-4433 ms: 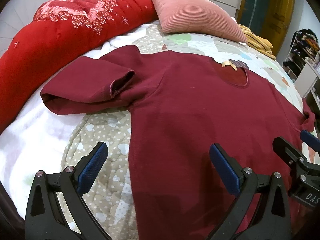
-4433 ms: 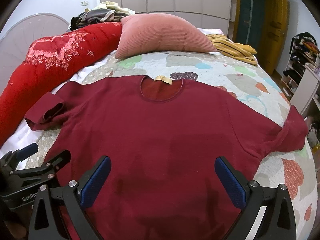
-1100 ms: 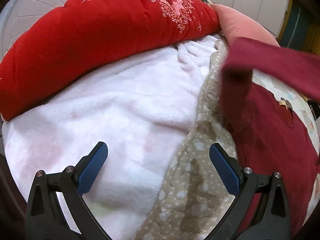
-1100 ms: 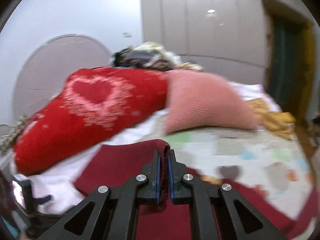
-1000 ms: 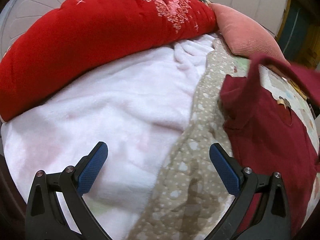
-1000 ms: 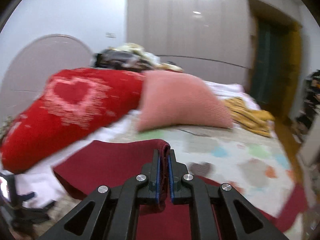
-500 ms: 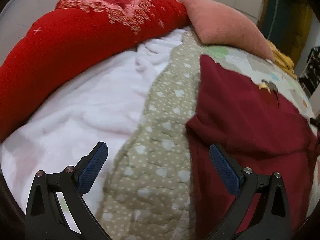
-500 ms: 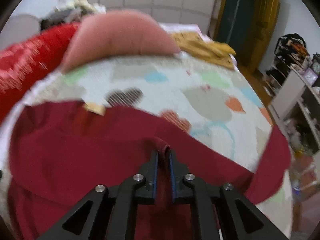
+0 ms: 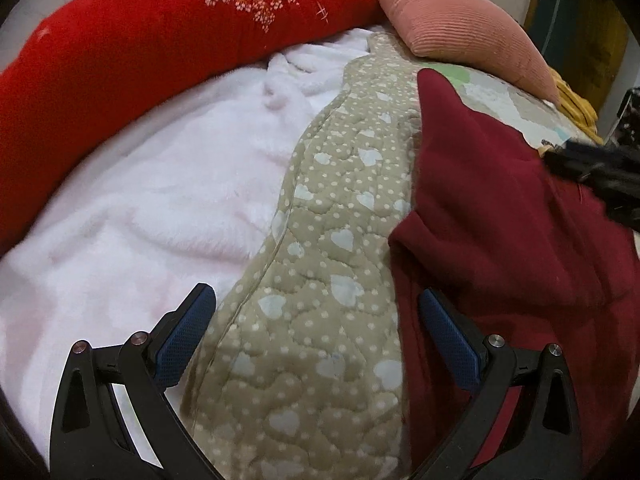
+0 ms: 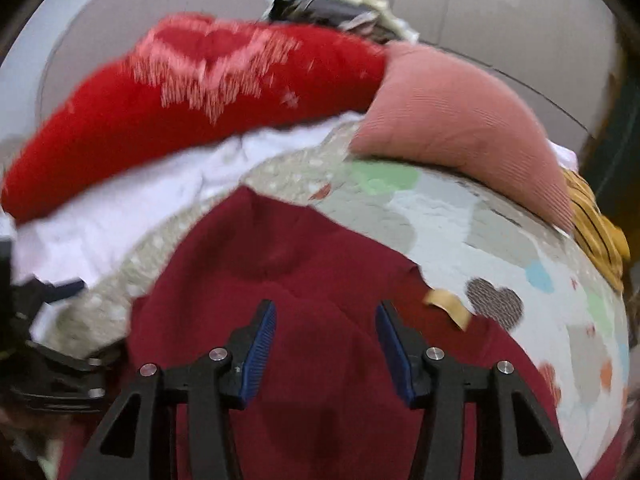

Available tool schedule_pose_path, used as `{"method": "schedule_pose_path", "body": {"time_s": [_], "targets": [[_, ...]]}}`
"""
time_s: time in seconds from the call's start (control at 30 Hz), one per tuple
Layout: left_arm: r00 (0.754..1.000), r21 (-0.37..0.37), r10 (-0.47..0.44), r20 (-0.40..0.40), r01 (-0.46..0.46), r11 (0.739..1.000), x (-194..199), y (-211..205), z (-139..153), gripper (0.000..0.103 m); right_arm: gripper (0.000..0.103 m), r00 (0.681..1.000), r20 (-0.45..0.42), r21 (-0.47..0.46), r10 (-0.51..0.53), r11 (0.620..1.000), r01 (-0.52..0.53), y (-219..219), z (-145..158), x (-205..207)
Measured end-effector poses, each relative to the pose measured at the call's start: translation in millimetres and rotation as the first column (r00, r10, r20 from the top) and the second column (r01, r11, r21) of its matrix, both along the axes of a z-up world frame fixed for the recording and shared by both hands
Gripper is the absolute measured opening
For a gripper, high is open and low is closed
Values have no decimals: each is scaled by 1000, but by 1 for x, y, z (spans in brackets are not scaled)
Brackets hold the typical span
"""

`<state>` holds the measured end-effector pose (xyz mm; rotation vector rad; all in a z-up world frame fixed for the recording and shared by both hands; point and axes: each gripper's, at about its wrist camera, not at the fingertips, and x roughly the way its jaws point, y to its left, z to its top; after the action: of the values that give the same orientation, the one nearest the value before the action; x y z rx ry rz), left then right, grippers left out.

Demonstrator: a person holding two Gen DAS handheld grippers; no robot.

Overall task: Fold small clothes
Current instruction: 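Lift and fold the held side and sleeve across the sweater body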

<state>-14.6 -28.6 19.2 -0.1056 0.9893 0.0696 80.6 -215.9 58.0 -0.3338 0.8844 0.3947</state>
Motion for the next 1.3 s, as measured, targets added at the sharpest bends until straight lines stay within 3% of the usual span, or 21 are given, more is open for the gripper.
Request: {"method": "schedule_pose_path", "body": {"time_s": [0.17, 0.2, 0.27, 0.33, 0.53, 0.6, 0.7, 0.77, 0.9, 0.97, 1.1, 1.2, 1.3], "targets": [[1000, -61, 12, -4, -12, 998, 6, 7, -6, 103, 50, 985, -166, 74, 45, 997, -33, -2, -33, 23], [1000, -64, 12, -1, -12, 998, 6, 7, -6, 103, 44, 982, -177, 84, 57, 996, -43, -2, -36, 21], [1000, -66, 12, 5, -12, 998, 7, 7, -7, 103, 33, 985, -156, 79, 79, 995, -67, -1, -39, 13], [1000, -67, 13, 11, -12, 998, 7, 6, -8, 103, 15, 989, -127, 47, 74, 997, -69, -2, -39, 10], [1000, -83, 14, 17, -12, 996, 8, 9, -9, 103, 9, 1000, 23, -24, 3, 1000, -2, -8, -11, 8], [1000, -80, 13, 20, -11, 997, 8, 8, -9, 103, 9, 997, -2, -75, -76, 994, 76, -9, -22, 19], [1000, -101, 14, 23, -11, 995, 7, 11, -9, 103, 10, 994, -57, -34, -93, 995, 91, -10, -34, 22], [1000, -113, 14, 22, -12, 994, 7, 13, -9, 103, 17, 994, -53, -5, -99, 995, 99, -16, -25, 16], [1000, -113, 2, 21, 1, 994, 6, 14, 2, 102, 49, 987, -14, 62, -157, 985, 158, -48, 6, -13], [999, -113, 7, 49, -2, 994, 5, 15, 11, 102, 50, 976, 27, 17, -214, 977, 214, -68, 14, -28], [995, -111, 18, 96, -7, 994, 13, 12, 30, 102, 51, 921, 72, -41, -383, 922, 386, -137, 17, -44], [993, -111, 14, 113, -1, 994, 23, 2, 39, 102, 51, 848, 32, -20, -529, 848, 530, -193, 9, -51], [993, -90, -19, 120, 30, 995, 30, -17, 42, 102, 51, 829, -27, 8, -559, 829, 559, -216, -2, -56]]}}
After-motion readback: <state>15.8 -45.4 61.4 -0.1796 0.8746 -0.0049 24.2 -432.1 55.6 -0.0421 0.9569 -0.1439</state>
